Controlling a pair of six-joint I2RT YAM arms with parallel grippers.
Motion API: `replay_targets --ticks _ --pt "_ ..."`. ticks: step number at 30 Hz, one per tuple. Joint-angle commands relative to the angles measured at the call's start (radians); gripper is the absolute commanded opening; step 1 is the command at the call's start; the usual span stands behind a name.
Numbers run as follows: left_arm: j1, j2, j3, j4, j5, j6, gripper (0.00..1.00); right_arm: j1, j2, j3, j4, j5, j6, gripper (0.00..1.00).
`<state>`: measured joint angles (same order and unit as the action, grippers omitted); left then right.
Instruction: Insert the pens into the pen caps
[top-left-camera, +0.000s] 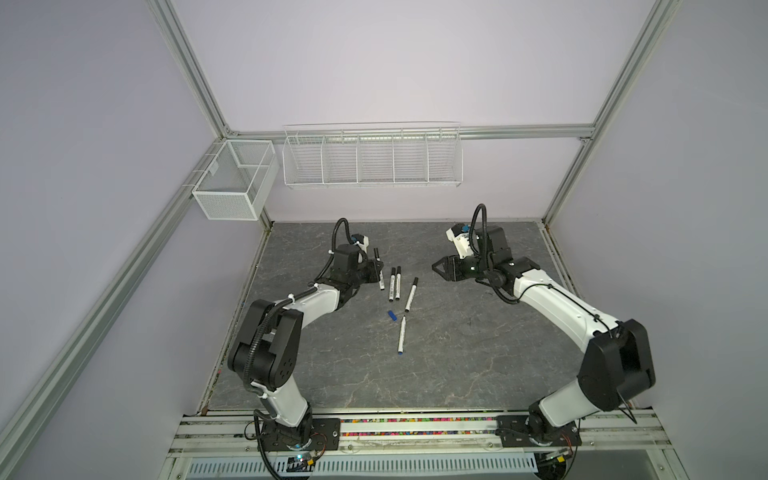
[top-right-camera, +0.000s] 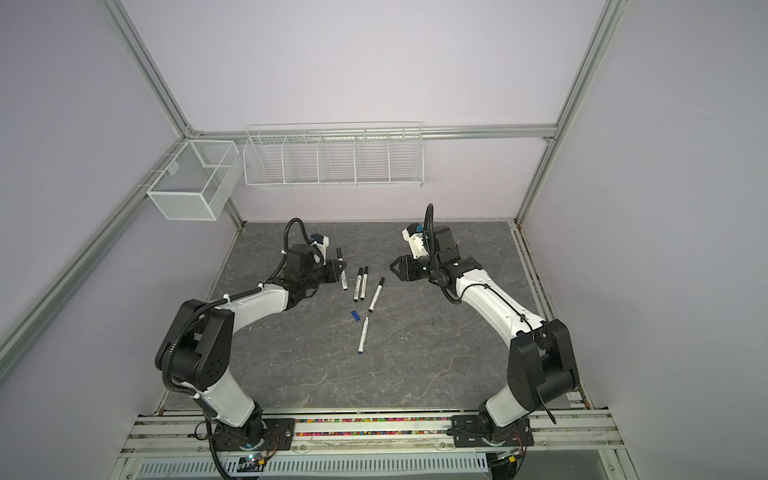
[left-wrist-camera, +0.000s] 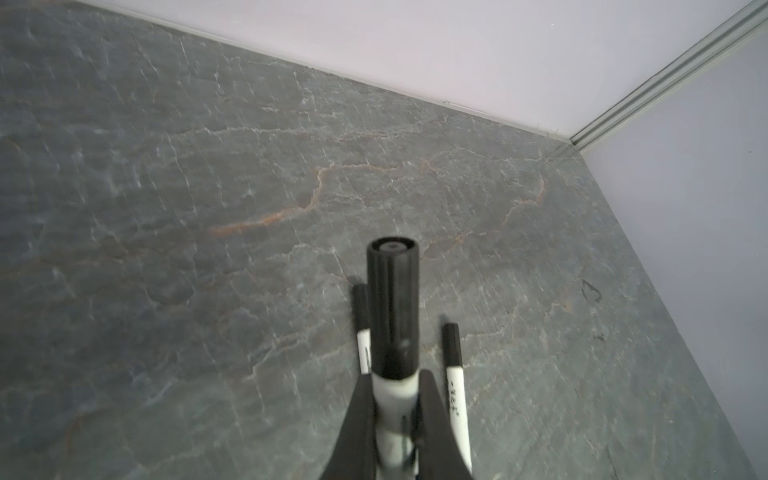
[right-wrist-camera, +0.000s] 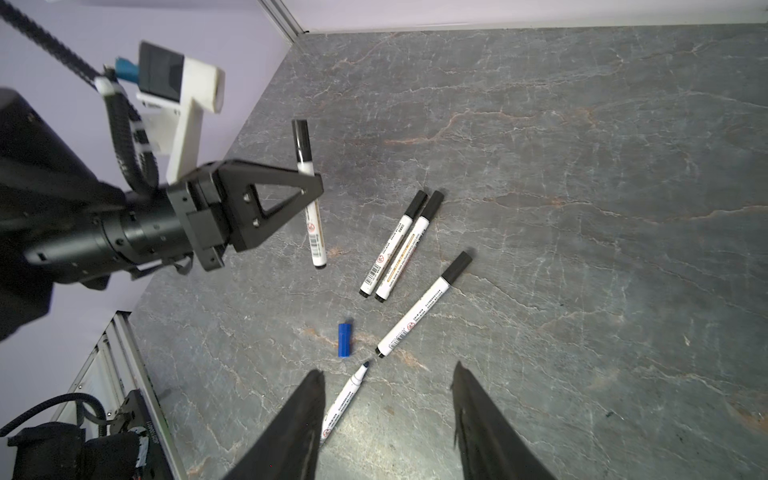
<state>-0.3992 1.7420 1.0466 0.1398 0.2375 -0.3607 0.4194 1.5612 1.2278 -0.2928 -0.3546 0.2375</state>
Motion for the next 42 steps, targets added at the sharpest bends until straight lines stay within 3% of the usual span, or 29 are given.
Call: replay_targets --ticks 1,5,19,23,30,36,42 --pt "-0.002 0.063 0.078 -0.273 -0.017 0.075 0.00 -0.003 0.019 -0.005 -0.014 0.017 0.014 0.53" --pt "-0.003 0.118 0.132 -0.337 -0.061 0.059 0.00 -0.003 0.020 -0.006 -0.021 0.020 0.012 0.53" --pt "-0.027 0.223 0.134 -0.266 0.023 -0.025 0.00 -0.003 0.009 -0.014 -0.048 0.042 -0.015 0.53" --pt "-0.028 0.237 0.139 -0.267 0.014 -0.038 0.15 -0.003 0.004 -0.014 -0.048 0.043 -0.017 0.53" --pt "-0.033 0.213 0.123 -0.239 0.008 -0.044 0.24 -0.003 0.008 -0.021 -0.048 0.039 -0.019 0.53" --pt "-0.044 0.176 0.096 -0.191 0.041 -0.035 0.40 -0.003 0.016 -0.027 -0.042 0.031 -0.016 0.53" --pt "-0.043 0.179 0.094 -0.189 0.048 -0.034 0.42 -0.003 0.027 -0.019 -0.043 0.017 -0.019 0.53"
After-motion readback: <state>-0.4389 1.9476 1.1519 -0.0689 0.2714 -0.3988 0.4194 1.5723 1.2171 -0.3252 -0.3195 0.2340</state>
